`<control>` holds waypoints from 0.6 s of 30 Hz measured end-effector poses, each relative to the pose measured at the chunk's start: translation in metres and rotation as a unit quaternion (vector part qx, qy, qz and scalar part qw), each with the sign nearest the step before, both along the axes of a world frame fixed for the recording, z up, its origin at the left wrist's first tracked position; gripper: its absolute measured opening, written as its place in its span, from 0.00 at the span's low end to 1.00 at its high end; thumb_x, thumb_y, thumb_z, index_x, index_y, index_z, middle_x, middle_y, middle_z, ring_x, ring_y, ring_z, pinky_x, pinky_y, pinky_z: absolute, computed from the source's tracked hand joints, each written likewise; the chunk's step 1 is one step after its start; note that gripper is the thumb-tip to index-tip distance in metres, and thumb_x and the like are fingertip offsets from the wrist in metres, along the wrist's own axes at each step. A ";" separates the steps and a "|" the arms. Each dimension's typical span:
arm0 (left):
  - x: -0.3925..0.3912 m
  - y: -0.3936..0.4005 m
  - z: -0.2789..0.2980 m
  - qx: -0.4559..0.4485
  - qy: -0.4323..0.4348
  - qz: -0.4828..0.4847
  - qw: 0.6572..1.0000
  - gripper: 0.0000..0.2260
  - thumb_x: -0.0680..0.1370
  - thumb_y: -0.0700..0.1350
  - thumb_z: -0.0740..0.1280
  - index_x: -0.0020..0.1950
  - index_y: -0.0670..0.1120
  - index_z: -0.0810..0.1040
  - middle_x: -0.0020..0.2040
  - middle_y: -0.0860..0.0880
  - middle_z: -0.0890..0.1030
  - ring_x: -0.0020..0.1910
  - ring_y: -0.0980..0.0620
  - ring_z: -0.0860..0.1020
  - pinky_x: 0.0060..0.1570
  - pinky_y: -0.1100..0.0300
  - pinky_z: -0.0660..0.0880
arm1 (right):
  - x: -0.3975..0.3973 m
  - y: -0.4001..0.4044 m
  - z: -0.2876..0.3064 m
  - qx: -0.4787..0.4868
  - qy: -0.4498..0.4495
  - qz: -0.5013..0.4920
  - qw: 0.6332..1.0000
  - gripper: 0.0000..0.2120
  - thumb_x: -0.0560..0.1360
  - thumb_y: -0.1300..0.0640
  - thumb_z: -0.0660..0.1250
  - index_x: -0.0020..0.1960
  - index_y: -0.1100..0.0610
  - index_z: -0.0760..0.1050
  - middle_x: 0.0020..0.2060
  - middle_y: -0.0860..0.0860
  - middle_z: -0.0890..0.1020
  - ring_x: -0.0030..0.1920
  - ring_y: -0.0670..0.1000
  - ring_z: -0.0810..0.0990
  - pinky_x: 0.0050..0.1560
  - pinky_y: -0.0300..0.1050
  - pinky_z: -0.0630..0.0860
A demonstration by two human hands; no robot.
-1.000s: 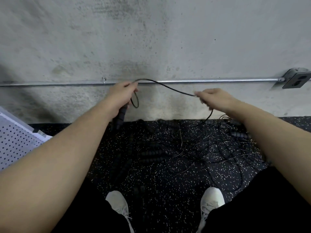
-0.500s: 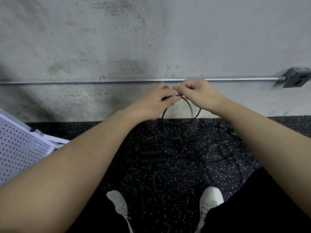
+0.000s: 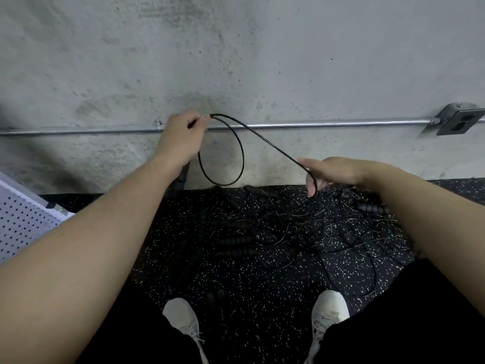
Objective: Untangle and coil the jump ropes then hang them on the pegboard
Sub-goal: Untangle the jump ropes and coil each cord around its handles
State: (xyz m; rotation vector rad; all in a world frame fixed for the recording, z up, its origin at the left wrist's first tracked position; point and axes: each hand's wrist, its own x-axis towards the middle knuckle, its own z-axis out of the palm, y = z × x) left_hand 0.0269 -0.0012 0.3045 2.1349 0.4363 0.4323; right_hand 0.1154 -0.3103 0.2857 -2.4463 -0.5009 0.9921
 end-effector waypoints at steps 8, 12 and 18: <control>-0.016 0.003 -0.014 0.084 0.258 -0.112 0.956 0.13 0.81 0.56 0.68 0.58 0.49 0.81 0.48 0.50 0.81 0.33 0.54 0.73 0.32 0.61 0.68 | 0.006 0.009 0.016 0.142 -0.171 -0.139 0.965 0.23 0.75 0.37 0.69 0.35 0.52 0.66 0.27 0.49 0.66 0.30 0.49 0.64 0.35 0.45 0.60; -0.014 -0.026 -0.001 0.104 0.197 -0.183 0.958 0.14 0.82 0.59 0.64 0.61 0.54 0.81 0.55 0.56 0.80 0.37 0.61 0.73 0.38 0.61 0.72 | 0.000 0.029 0.023 0.181 -0.185 -0.112 0.960 0.24 0.75 0.43 0.72 0.32 0.53 0.63 0.21 0.43 0.63 0.23 0.44 0.60 0.33 0.44 0.60; -0.007 -0.071 -0.001 0.115 0.102 -0.276 0.949 0.08 0.83 0.57 0.64 0.51 0.55 0.79 0.54 0.55 0.71 0.52 0.55 0.75 0.57 0.59 0.70 | -0.019 0.066 0.026 0.250 -0.214 -0.043 0.943 0.22 0.80 0.47 0.68 0.33 0.55 0.66 0.21 0.42 0.61 0.23 0.43 0.60 0.24 0.36 0.58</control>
